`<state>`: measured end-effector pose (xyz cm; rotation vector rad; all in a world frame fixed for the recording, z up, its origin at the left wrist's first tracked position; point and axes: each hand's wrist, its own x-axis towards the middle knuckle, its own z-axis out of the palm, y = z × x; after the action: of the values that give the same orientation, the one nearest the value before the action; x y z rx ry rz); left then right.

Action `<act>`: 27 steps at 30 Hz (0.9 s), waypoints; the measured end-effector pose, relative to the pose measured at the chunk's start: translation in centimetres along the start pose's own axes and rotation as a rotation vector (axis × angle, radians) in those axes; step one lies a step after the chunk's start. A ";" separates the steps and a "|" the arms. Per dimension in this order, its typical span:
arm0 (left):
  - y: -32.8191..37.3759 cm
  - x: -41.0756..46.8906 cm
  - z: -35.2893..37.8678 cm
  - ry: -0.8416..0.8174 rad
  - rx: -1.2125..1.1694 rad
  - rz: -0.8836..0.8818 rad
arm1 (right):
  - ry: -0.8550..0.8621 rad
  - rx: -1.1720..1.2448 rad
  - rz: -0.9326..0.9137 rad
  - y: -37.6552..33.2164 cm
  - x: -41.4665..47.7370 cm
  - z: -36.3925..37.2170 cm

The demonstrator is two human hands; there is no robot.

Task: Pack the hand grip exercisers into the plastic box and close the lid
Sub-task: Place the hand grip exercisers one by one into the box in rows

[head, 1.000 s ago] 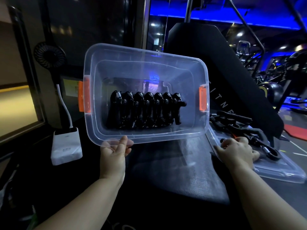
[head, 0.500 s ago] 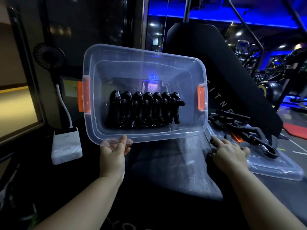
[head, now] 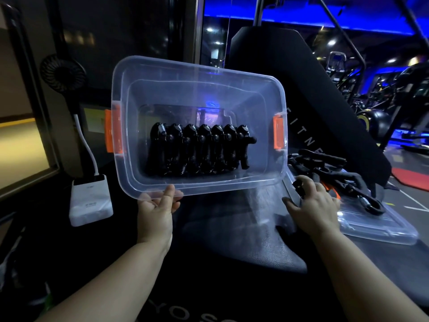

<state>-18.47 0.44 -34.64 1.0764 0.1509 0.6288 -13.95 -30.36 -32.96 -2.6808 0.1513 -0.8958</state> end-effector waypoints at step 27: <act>-0.1 0.1 0.1 0.000 -0.019 0.001 | 0.120 0.695 0.147 -0.9 -1.9 -1.8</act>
<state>-18.33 0.39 -34.64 1.0581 0.1442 0.6303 -16.57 -29.65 -32.40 -1.9517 0.0480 -0.8637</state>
